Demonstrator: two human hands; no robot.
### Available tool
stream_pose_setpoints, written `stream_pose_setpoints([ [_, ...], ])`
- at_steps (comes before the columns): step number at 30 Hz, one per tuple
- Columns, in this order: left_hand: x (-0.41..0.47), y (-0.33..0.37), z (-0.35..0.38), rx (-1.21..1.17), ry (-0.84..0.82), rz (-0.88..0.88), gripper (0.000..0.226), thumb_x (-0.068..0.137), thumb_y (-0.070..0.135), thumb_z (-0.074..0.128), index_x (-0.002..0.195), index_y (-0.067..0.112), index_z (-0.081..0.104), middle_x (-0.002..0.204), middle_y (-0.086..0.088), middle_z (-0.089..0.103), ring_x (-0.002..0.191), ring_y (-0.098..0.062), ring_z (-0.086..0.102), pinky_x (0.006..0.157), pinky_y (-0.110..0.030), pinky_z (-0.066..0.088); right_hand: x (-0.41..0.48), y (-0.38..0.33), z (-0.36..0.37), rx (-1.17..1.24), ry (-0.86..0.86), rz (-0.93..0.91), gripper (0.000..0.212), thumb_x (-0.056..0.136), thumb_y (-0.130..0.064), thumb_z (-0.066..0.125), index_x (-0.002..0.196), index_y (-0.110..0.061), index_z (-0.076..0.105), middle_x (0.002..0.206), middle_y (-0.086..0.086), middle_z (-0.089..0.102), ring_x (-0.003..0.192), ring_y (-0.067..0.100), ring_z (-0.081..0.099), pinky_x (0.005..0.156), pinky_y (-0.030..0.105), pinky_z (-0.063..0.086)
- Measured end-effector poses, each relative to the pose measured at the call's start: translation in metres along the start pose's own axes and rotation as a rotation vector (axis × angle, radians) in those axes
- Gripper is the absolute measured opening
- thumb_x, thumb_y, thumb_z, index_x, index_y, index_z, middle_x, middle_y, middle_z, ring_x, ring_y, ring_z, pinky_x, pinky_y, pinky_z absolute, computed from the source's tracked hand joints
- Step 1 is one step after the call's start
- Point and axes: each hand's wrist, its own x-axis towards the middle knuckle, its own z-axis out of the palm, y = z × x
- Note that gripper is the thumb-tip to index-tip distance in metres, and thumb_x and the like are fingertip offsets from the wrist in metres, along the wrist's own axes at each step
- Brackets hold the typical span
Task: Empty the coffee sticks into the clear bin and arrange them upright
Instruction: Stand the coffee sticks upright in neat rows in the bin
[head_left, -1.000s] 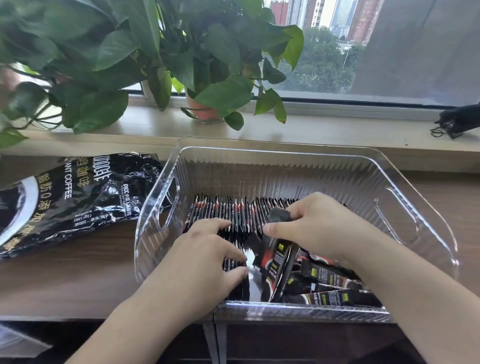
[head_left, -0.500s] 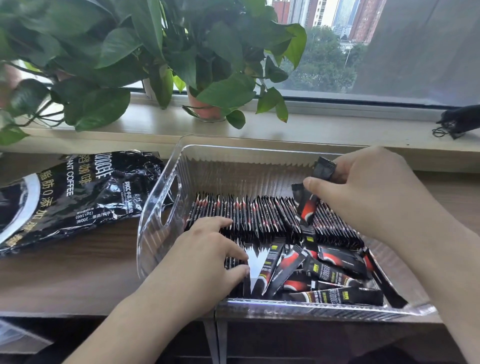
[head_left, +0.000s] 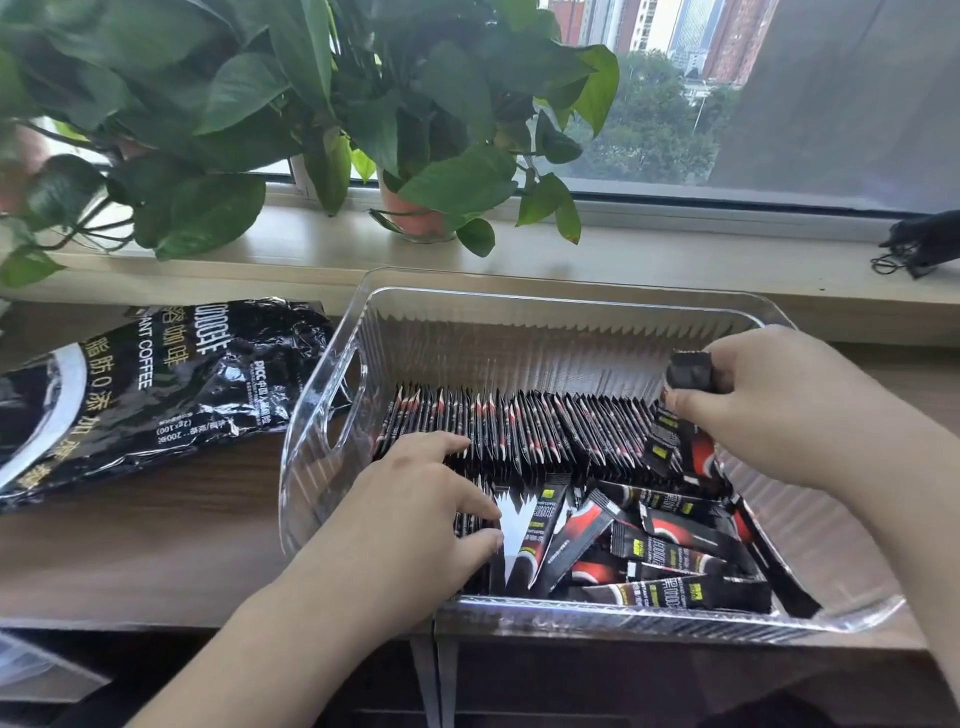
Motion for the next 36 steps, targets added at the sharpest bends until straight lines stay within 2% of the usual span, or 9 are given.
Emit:
stream_pose_setpoints([
  [5,0.0,0.001,0.0,-0.003,0.001,0.002,0.027,0.09,0.054,0.06,0.115,0.046,0.069,0.157,0.017,0.026,0.145,0.0,0.014,0.119,-0.033,0.022,-0.014,-0.021,-0.003,0.497,-0.143,0.003,0.023,0.089,-0.039,0.073,0.082,-0.017,0.076,0.055,0.005,0.06,0.049,0.016,0.051,0.057,0.032,0.045],
  [9,0.0,-0.001,0.002,-0.015,0.01,0.006,0.027,0.088,0.054,0.062,0.113,0.047,0.069,0.156,0.018,0.027,0.144,0.0,0.015,0.119,-0.033,0.022,-0.019,-0.047,0.025,0.429,-0.416,-0.005,0.029,0.092,-0.038,0.07,0.081,-0.012,0.074,0.065,0.007,0.073,0.048,0.012,0.061,0.061,0.032,0.059],
  [12,0.001,-0.002,0.003,-0.014,0.02,0.019,0.027,0.088,0.054,0.062,0.113,0.049,0.069,0.156,0.017,0.028,0.144,0.0,0.016,0.119,-0.031,0.023,-0.014,-0.061,0.055,0.366,-0.502,0.005,0.031,0.093,-0.033,0.068,0.082,-0.004,0.072,0.068,0.008,0.075,0.051,0.014,0.068,0.068,0.037,0.064],
  [14,0.001,-0.002,0.003,-0.01,0.025,0.028,0.026,0.088,0.052,0.063,0.112,0.048,0.07,0.156,0.016,0.029,0.144,0.0,0.016,0.118,-0.031,0.023,-0.012,-0.069,0.068,0.38,-0.533,0.02,0.034,0.093,-0.033,0.07,0.079,-0.002,0.07,0.066,0.008,0.075,0.05,0.016,0.068,0.063,0.03,0.063],
  [17,0.001,-0.003,0.003,-0.01,0.036,0.031,0.023,0.088,0.051,0.063,0.109,0.046,0.072,0.156,0.015,0.03,0.144,0.0,0.016,0.118,-0.029,0.023,-0.012,-0.072,0.074,0.377,-0.512,0.021,0.038,0.092,-0.036,0.07,0.069,-0.006,0.067,0.063,0.006,0.074,0.047,0.014,0.067,0.048,0.019,0.053],
  [22,0.0,-0.004,0.003,-0.013,0.072,0.028,0.025,0.088,0.051,0.063,0.111,0.049,0.07,0.153,0.018,0.033,0.142,0.001,0.018,0.117,-0.029,0.025,-0.02,-0.066,0.075,0.456,-0.518,0.001,0.028,0.096,-0.032,0.067,0.085,-0.007,0.074,0.068,0.005,0.076,0.051,0.012,0.07,0.061,0.027,0.062],
  [28,0.0,-0.004,0.005,-0.003,0.126,0.036,0.023,0.09,0.047,0.061,0.111,0.043,0.071,0.15,0.018,0.037,0.141,0.001,0.022,0.112,-0.024,0.026,-0.027,-0.062,0.082,0.427,-0.329,-0.062,0.02,0.086,-0.036,0.078,0.077,-0.019,0.076,0.058,-0.001,0.072,0.045,0.005,0.063,0.045,0.02,0.051],
  [32,-0.002,-0.006,0.007,0.006,0.173,0.09,0.025,0.092,0.043,0.06,0.114,0.037,0.071,0.148,0.016,0.04,0.14,0.0,0.025,0.109,-0.02,0.025,-0.031,-0.059,0.085,0.301,-0.261,-0.192,0.018,0.081,-0.046,0.079,0.086,-0.029,0.078,0.073,-0.01,0.073,0.066,0.0,0.066,0.062,0.017,0.054],
  [36,-0.002,-0.003,0.004,0.019,0.112,0.113,0.031,0.095,0.049,0.053,0.122,0.043,0.066,0.154,0.014,0.032,0.143,-0.001,0.019,0.113,-0.022,0.02,-0.033,-0.049,0.081,0.314,-0.268,-0.333,0.016,0.084,-0.042,0.077,0.097,-0.034,0.08,0.084,-0.018,0.073,0.074,-0.008,0.064,0.064,0.01,0.048],
])
